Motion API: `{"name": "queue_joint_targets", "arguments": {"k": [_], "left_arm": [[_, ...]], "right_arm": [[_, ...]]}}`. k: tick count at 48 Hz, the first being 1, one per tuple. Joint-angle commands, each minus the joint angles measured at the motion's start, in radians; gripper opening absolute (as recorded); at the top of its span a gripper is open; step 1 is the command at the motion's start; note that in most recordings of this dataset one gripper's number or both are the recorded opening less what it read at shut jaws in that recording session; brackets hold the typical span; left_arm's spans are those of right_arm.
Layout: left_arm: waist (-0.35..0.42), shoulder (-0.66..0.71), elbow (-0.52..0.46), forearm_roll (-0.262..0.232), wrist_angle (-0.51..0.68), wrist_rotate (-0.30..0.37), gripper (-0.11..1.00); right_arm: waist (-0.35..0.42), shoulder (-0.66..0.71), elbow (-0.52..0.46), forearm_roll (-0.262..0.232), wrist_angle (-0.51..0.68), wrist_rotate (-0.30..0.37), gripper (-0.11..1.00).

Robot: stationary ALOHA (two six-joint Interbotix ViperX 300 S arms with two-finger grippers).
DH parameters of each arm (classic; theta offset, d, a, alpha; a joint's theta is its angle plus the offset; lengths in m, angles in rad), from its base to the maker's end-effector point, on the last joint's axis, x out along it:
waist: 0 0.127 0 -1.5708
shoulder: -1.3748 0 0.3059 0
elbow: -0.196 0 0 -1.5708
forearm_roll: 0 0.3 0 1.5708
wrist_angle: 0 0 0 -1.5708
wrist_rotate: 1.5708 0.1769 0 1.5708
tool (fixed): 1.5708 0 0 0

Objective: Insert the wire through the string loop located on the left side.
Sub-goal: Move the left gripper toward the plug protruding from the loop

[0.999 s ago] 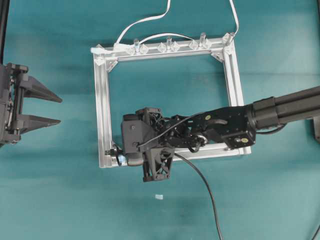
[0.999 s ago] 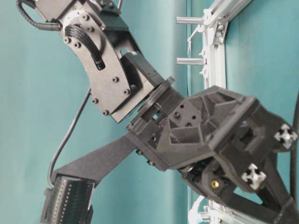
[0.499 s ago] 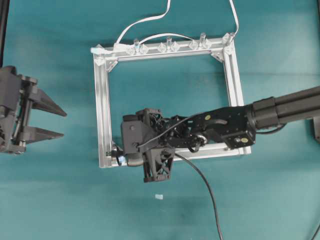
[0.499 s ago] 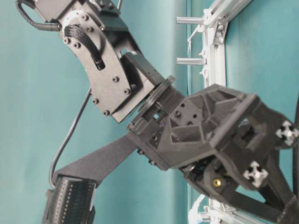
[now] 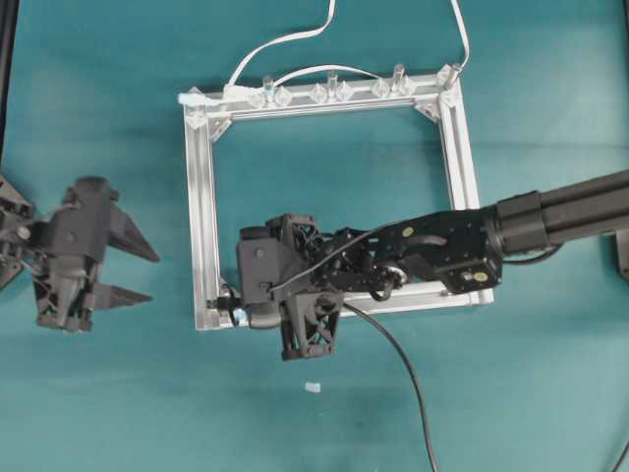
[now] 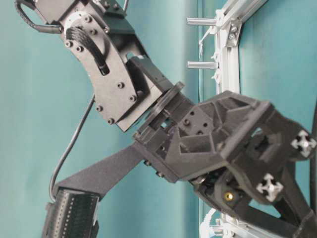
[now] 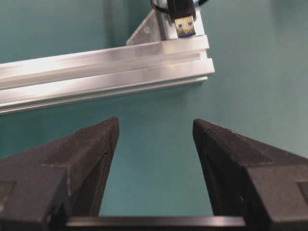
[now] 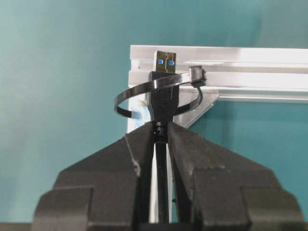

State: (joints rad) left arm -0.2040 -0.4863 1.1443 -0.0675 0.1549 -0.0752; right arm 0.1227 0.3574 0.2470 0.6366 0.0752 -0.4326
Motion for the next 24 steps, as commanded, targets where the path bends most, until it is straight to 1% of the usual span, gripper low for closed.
{"name": "queue_joint_targets", "arguments": {"k": [1,9,24], "left_arm": [[-0.018,0.031,-0.034,0.003,-0.008,-0.005,0.64],[-0.032,0.077,-0.044,0.003,-0.008,-0.006,0.64],[-0.032,0.107,-0.069,0.002,-0.009,-0.005,0.64]], "right_arm": [[0.005,-0.020,-0.029,-0.003,-0.003,-0.003,0.15],[0.005,-0.020,-0.029,-0.003,-0.003,-0.003,0.15],[0.006,-0.020,-0.029,-0.003,-0.003,-0.003,0.15]]}}
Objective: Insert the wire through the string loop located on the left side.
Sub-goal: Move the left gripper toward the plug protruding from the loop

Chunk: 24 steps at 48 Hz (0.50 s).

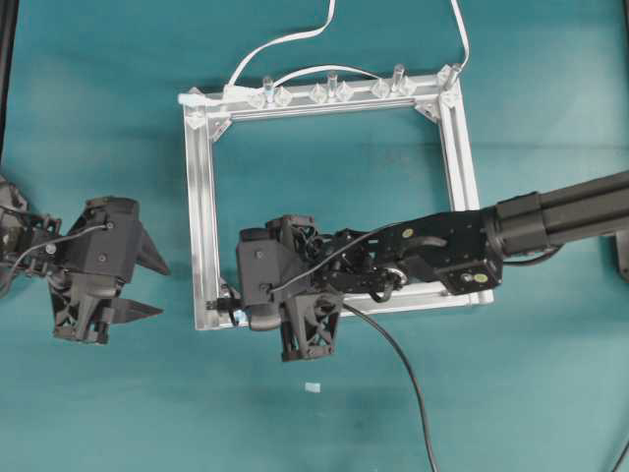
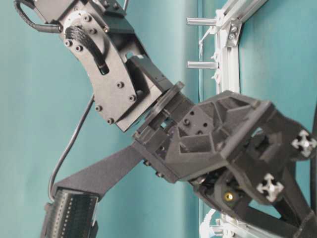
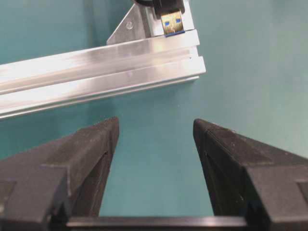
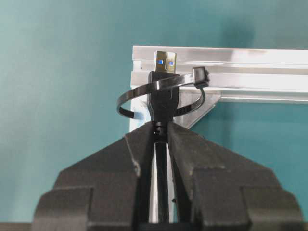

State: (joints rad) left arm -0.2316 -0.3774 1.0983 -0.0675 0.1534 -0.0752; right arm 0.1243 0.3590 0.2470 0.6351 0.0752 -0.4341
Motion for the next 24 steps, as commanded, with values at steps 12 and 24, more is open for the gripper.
{"name": "queue_joint_targets", "arguments": {"k": [12,24], "left_arm": [[-0.005,-0.002,-0.041,0.003,-0.009,-0.006,0.64],[-0.005,0.086,-0.107,0.003,-0.028,-0.006,0.66]], "right_arm": [[0.005,-0.021,-0.028,-0.002,-0.003,-0.002,0.15],[0.006,-0.021,-0.028,-0.002,-0.003,-0.002,0.15]]}}
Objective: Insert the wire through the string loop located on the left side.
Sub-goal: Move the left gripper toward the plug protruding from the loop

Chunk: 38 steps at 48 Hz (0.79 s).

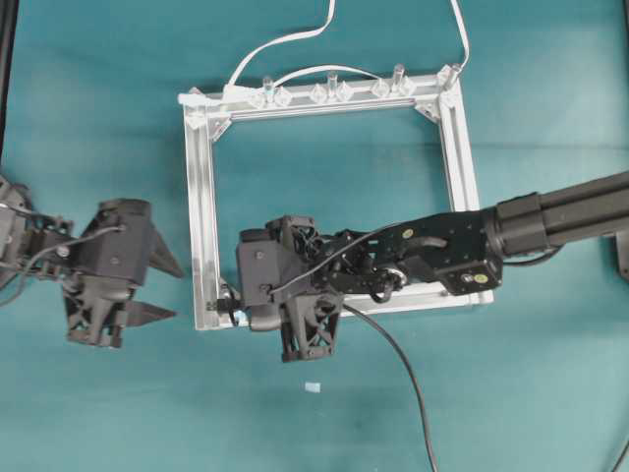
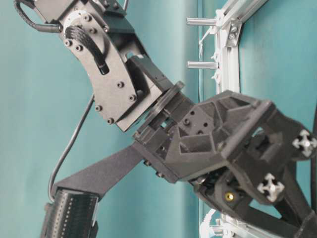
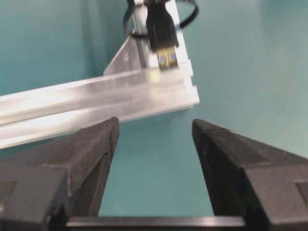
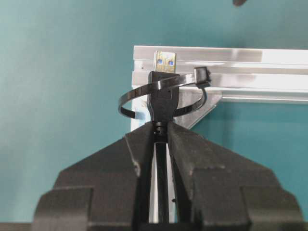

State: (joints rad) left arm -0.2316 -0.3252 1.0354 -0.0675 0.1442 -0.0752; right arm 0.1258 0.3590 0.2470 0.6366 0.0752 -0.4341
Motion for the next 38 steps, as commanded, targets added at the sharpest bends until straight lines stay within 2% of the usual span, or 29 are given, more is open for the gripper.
{"name": "queue_joint_targets", "arguments": {"k": [1,11,26,38], "left_arm": [[-0.005,0.046,-0.054,0.003,-0.023,-0.006,0.66],[-0.005,0.166,-0.120,0.002,-0.091,-0.034,0.68],[-0.005,0.219,-0.143,0.003,-0.118,-0.207,0.68],[-0.005,0.218,-0.146,0.003,-0.118,-0.215,0.68]], "right_arm": [[0.005,-0.021,-0.029,-0.003,-0.003,-0.002,0.15],[0.009,-0.020,-0.029,-0.003,-0.003,-0.002,0.15],[0.008,-0.021,-0.028,-0.003,-0.008,-0.002,0.15],[0.009,-0.020,-0.028,-0.003,-0.009,-0.002,0.15]]}}
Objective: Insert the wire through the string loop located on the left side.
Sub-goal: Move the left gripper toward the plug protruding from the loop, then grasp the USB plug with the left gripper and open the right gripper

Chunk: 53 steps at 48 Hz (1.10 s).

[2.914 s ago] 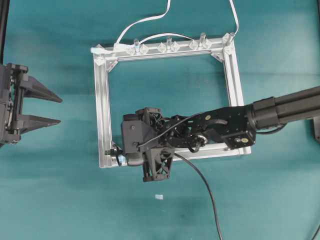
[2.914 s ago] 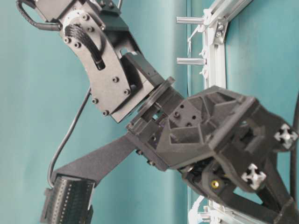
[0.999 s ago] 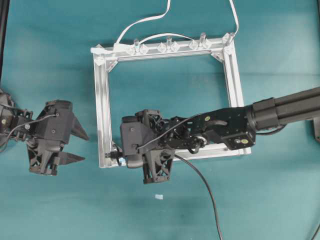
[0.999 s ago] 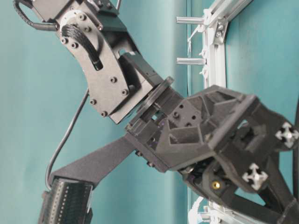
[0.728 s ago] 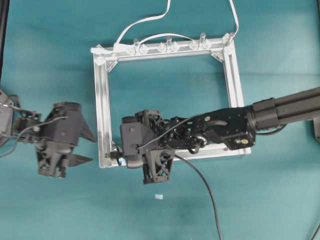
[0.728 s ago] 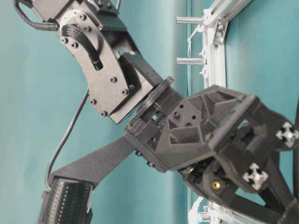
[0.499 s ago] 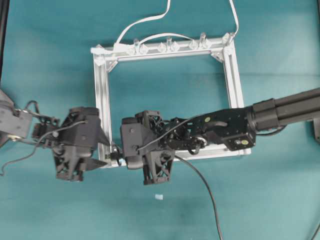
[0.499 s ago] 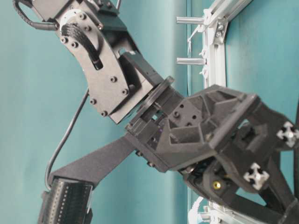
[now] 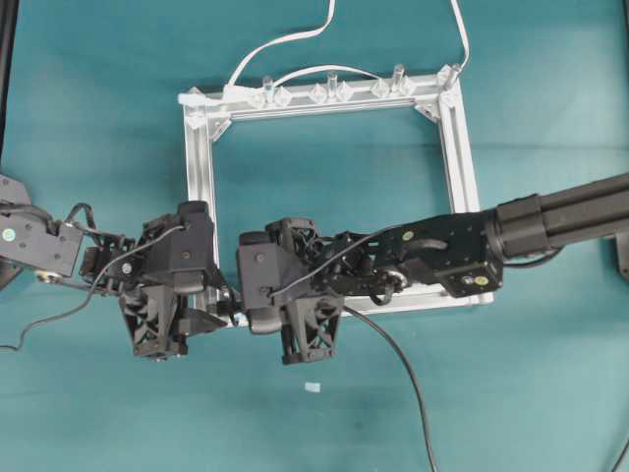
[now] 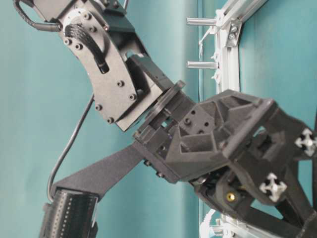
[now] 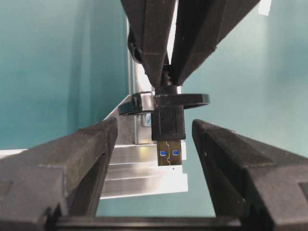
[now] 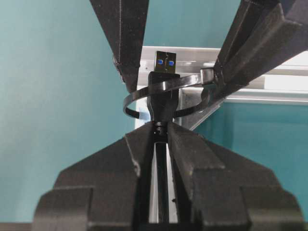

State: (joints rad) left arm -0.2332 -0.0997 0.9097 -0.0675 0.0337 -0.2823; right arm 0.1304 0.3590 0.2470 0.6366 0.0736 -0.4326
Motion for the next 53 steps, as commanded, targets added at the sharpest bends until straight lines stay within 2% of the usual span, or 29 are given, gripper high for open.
{"name": "queue_joint_targets", "arguments": {"k": [1,14,20,24,31,53], "left_arm": [[-0.003,-0.006,-0.020,0.003,-0.008,-0.008,0.68],[-0.003,-0.006,-0.023,0.003,-0.008,-0.008,0.68],[-0.002,-0.005,-0.018,0.003,-0.002,-0.005,0.64],[-0.003,-0.006,-0.015,0.003,0.002,-0.008,0.55],[-0.002,-0.006,-0.018,0.003,0.017,-0.009,0.20],[-0.003,-0.009,-0.020,0.003,0.017,-0.011,0.21]], "right_arm": [[0.005,-0.021,-0.028,-0.003,-0.008,-0.003,0.15],[0.003,-0.020,-0.029,-0.003,-0.009,-0.003,0.15],[0.003,-0.021,-0.028,-0.003,-0.011,-0.003,0.15],[0.005,-0.021,-0.028,-0.003,-0.018,-0.003,0.15],[0.006,-0.020,-0.028,-0.003,-0.043,-0.003,0.15],[0.014,-0.021,0.002,-0.003,-0.051,0.011,0.15]]}}
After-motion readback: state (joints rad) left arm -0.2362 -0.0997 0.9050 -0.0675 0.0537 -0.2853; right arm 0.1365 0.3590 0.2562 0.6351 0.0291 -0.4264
